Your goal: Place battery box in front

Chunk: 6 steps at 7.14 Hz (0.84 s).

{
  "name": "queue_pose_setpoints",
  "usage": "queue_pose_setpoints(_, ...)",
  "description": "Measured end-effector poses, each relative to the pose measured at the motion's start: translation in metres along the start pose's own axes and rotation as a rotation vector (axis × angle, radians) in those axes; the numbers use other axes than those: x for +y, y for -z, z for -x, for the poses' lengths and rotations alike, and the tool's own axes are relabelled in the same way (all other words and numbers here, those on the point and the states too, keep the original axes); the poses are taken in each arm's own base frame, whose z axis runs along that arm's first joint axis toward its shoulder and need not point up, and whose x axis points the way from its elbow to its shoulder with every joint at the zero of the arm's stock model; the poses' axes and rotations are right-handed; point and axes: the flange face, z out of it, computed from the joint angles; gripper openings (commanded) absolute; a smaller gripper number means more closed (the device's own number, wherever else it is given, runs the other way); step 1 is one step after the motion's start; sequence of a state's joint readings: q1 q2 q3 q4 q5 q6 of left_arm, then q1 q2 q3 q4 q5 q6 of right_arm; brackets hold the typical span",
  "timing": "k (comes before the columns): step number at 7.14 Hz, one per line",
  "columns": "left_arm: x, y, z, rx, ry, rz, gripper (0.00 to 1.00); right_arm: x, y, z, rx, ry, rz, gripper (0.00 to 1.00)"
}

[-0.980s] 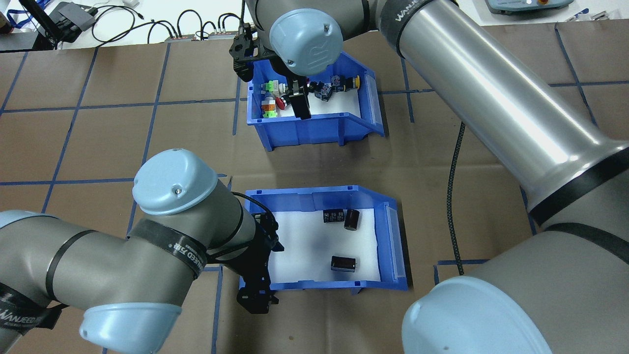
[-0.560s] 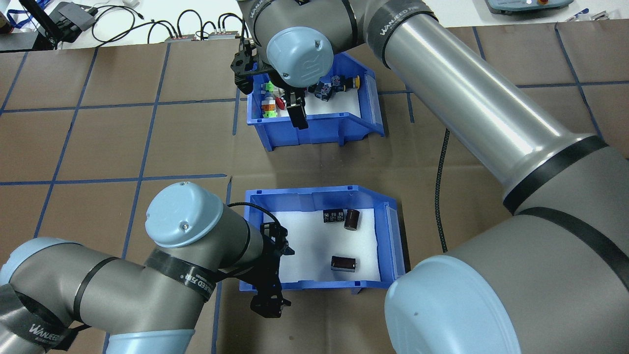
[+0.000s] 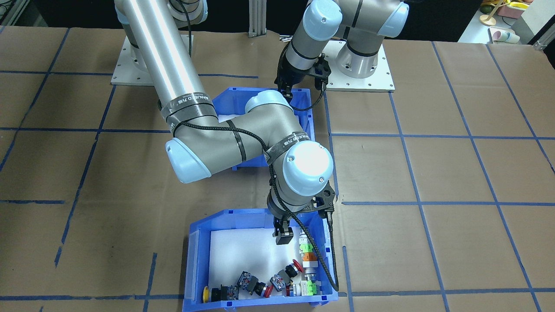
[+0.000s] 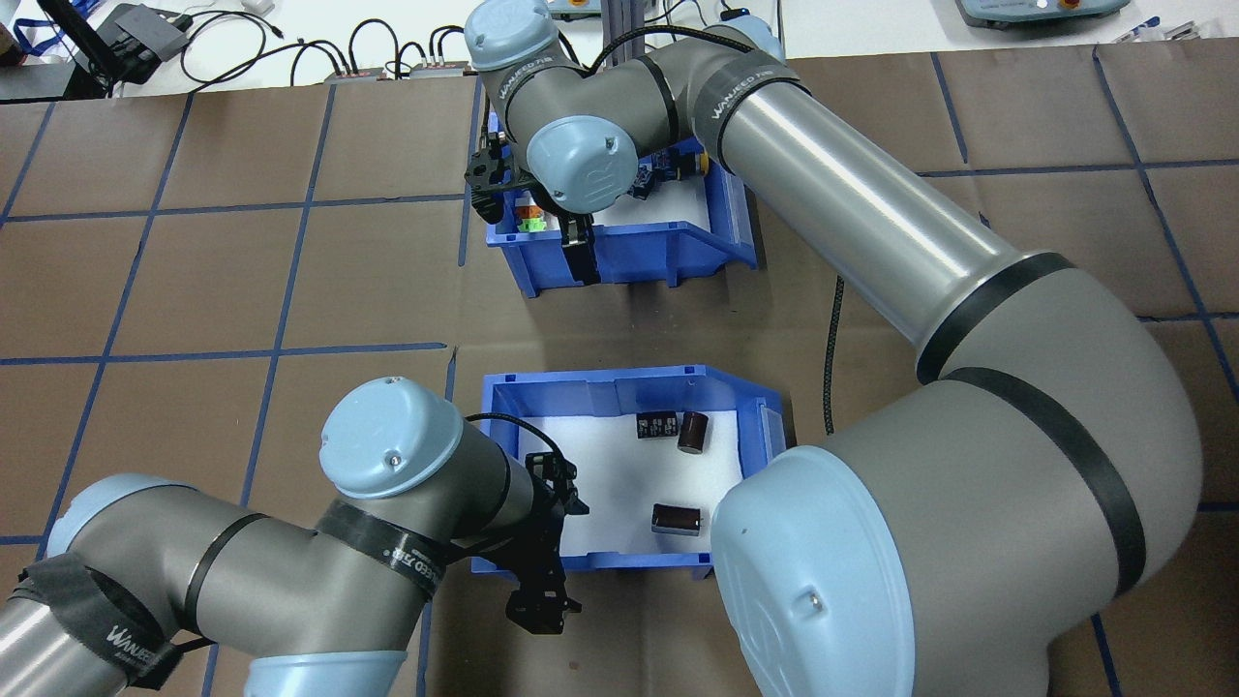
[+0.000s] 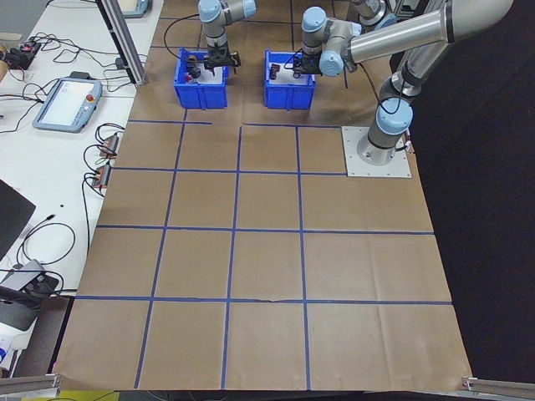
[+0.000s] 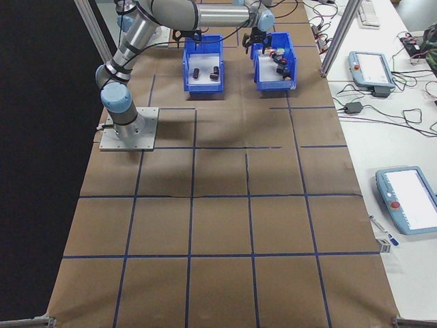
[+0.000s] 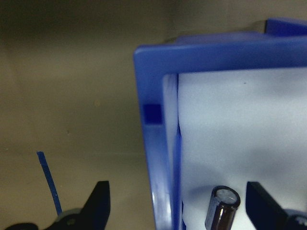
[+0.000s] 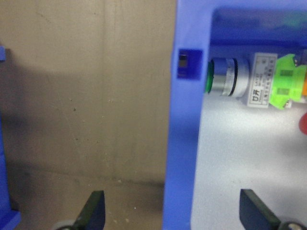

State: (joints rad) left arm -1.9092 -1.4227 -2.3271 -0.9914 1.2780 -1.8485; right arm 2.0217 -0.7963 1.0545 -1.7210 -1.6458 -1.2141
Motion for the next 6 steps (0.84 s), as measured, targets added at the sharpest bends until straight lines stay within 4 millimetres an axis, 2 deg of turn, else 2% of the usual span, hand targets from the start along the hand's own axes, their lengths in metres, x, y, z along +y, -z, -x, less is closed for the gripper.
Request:
queue_pose_setpoints(1,0.004,-0.01,-0.004,0.002,0.001,0.0,0.78,0.0,0.001,0.0,0.001,0.0,-0.001,0.23)
queue_pose_setpoints(2,0.009,-0.019,-0.007,0.005,-0.003,0.001,0.37,0.001,0.003,0.0,0.004,0.0,0.0,0.09)
queue_pose_setpoints(3,0.014,-0.024,-0.008,0.007,-0.006,0.008,0.0,0.002,0.008,0.0,0.011,-0.001,-0.001,0.02)
queue_pose_setpoints(5,0.02,-0.022,-0.007,0.022,-0.012,0.032,0.0,0.007,0.026,0.0,0.041,-0.003,-0.014,0.0)
queue_pose_setpoints(6,0.022,-0.018,-0.005,0.035,-0.021,0.036,0.0,0.016,0.044,-0.003,0.072,0.0,-0.027,0.0)
